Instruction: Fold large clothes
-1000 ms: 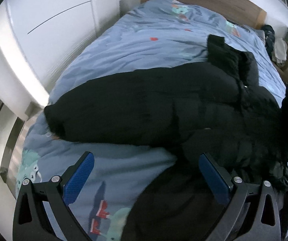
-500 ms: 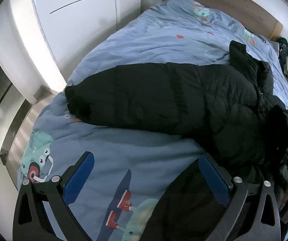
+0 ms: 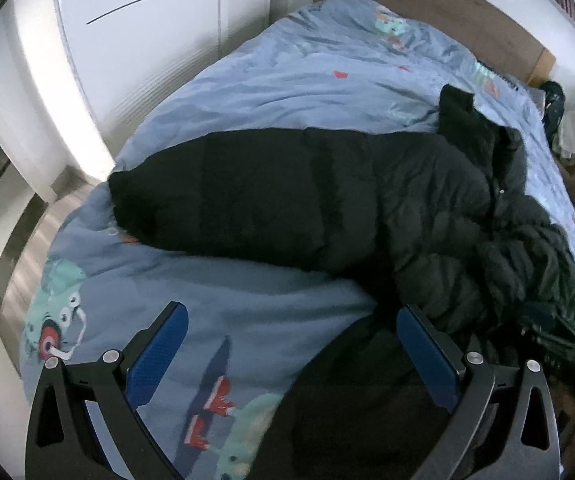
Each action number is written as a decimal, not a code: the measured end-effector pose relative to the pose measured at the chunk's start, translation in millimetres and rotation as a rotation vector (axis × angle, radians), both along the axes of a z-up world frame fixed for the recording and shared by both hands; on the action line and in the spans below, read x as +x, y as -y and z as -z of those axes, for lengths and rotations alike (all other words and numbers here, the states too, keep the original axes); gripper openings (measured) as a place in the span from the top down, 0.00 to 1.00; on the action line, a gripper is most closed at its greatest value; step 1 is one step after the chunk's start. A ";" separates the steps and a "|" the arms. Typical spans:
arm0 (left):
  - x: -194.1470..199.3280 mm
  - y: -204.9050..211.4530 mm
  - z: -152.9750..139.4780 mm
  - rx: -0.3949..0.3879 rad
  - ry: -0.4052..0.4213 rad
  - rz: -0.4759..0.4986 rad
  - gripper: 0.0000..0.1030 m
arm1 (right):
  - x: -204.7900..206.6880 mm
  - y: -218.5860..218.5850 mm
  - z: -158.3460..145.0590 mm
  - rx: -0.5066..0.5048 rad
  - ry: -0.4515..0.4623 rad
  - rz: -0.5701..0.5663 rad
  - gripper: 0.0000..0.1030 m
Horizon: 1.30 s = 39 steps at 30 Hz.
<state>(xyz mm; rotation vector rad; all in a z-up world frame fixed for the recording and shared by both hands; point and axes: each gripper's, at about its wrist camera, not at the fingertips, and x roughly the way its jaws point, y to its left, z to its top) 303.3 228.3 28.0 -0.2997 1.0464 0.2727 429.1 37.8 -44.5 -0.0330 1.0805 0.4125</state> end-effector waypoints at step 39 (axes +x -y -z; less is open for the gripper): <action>160.7 244.1 73.3 -0.087 -0.003 0.244 0.02 | 75.2 220.2 18.0 -0.103 -0.002 0.104 0.33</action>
